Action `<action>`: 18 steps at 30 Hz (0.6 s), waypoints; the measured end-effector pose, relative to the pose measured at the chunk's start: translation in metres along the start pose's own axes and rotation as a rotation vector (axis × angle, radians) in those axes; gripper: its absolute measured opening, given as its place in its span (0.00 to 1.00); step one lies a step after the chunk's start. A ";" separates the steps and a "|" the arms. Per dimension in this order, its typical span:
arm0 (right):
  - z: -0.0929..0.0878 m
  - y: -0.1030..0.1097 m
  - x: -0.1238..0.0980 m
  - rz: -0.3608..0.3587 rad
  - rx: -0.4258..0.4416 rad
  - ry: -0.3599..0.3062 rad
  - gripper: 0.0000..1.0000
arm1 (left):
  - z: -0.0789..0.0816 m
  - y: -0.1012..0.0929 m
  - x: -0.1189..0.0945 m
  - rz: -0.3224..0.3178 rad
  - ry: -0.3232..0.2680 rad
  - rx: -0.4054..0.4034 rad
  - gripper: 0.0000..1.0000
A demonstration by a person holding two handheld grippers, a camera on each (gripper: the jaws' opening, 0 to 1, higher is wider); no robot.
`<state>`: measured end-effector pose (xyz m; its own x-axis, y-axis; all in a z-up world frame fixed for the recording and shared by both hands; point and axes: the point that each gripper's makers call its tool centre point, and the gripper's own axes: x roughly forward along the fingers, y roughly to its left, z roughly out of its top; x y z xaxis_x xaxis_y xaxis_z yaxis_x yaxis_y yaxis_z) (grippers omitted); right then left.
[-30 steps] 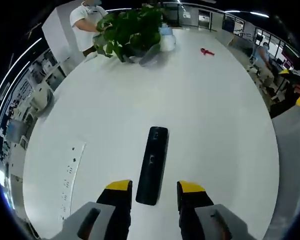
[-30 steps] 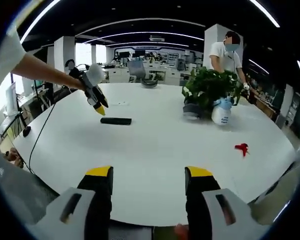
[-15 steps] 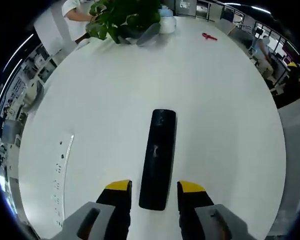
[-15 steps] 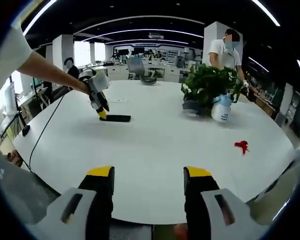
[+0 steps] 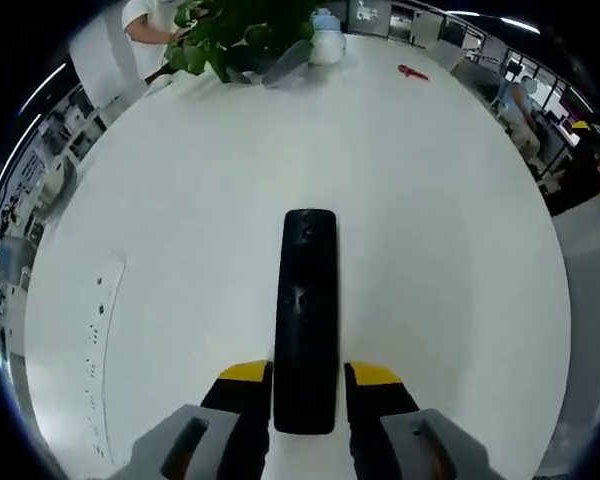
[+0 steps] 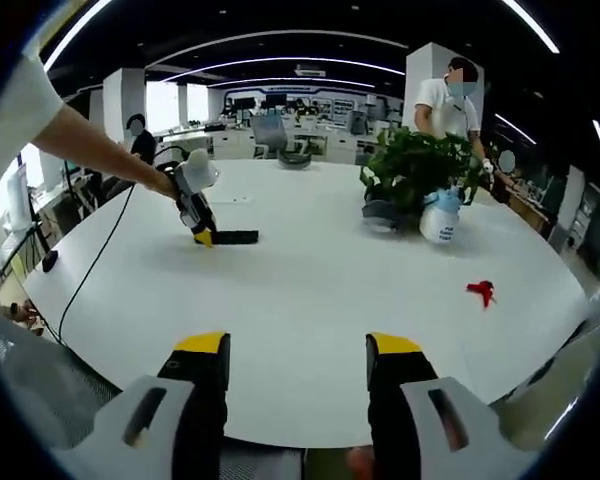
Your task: Press the specified remote control buttons in sequence, fully releasing each button before pressing the next.
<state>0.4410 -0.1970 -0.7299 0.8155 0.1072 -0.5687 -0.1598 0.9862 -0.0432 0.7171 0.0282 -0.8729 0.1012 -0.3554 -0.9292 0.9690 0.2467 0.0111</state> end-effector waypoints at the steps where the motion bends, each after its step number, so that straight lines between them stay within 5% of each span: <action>1: 0.000 0.001 0.000 0.003 -0.005 0.002 0.56 | 0.000 0.000 0.000 0.000 -0.006 -0.001 0.29; 6: -0.001 0.002 0.001 0.007 -0.017 0.008 0.56 | 0.001 -0.002 0.000 -0.007 -0.027 0.023 0.25; 14: 0.000 0.003 0.001 0.009 -0.020 0.006 0.55 | 0.002 -0.003 0.003 -0.003 0.022 0.047 0.24; 18: 0.000 0.003 0.001 0.010 -0.023 0.002 0.54 | 0.001 -0.006 0.003 0.004 -0.014 0.033 0.23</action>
<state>0.4417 -0.1940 -0.7308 0.8127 0.1167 -0.5709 -0.1807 0.9819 -0.0566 0.7117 0.0252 -0.8752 0.1079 -0.3668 -0.9240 0.9754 0.2186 0.0272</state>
